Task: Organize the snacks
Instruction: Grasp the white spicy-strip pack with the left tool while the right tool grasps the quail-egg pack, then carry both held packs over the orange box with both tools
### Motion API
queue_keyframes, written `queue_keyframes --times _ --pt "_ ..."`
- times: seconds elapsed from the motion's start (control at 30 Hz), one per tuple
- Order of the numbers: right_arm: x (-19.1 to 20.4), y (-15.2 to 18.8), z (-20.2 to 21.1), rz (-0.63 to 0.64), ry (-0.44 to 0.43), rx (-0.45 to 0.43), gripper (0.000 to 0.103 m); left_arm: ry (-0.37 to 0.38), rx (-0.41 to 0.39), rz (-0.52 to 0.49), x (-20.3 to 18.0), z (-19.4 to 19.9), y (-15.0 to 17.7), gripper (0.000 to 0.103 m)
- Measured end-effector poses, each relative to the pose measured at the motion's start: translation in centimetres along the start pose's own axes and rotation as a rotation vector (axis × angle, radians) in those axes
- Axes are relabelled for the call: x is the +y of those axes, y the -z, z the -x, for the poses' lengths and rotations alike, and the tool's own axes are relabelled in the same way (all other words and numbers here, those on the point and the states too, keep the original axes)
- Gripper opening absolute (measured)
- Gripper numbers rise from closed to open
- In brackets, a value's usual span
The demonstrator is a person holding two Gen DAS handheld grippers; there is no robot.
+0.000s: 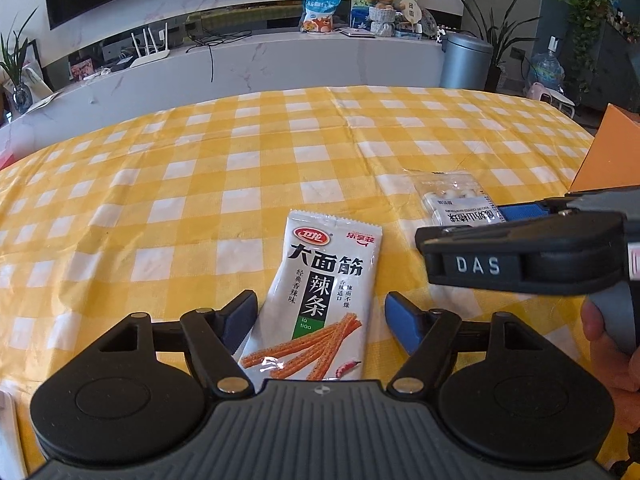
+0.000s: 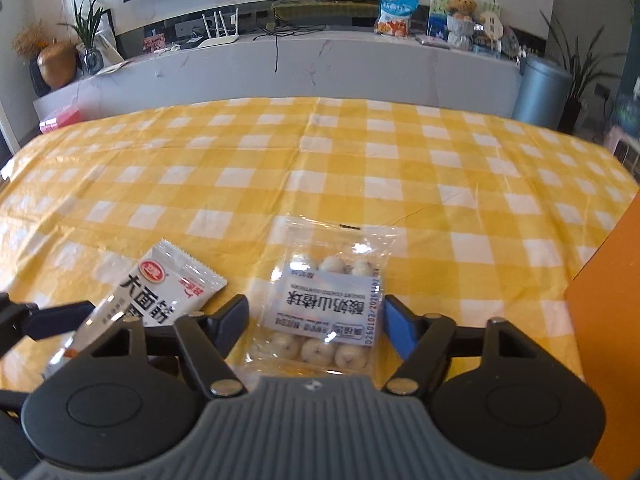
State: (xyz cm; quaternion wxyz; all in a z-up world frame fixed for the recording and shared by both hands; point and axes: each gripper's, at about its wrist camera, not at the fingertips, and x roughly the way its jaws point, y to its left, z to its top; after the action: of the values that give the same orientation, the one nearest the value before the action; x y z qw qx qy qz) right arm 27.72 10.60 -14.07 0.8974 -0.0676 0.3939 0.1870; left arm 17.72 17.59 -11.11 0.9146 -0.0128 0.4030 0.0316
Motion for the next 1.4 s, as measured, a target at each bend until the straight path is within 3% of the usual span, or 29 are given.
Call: queue_keyframes --times 0.3,0.37,0.47,0.6,1.17,1.4 --pt "-1.7 1.3 1.4 0.009 -0.001 0.001 0.062 0.008 -0.019 -0.015 -0.3 -0.3 -0.1 0.09" --pt "-2.2 1.6 1.7 0.0 0.004 0.008 0.061 0.018 -0.024 -0.02 -0.5 -0.2 -0.1 0.085" --pt "-2.7 1.8 2.0 -0.003 0.016 0.017 0.06 0.028 -0.038 -0.023 -0.6 0.0 -0.2 0.067" --pt "-3.4 2.4 2.6 -0.006 0.012 0.029 0.059 0.023 -0.038 -0.014 -0.8 0.1 -0.3 0.06" --pt "-4.7 4.5 8.0 -0.001 -0.022 0.003 0.058 0.094 -0.081 0.112 -2.7 5.3 0.2 0.058" --pt "-5.3 5.3 12.0 0.005 -0.039 -0.052 0.058 0.133 -0.125 0.142 -4.1 8.5 -0.1 0.058"
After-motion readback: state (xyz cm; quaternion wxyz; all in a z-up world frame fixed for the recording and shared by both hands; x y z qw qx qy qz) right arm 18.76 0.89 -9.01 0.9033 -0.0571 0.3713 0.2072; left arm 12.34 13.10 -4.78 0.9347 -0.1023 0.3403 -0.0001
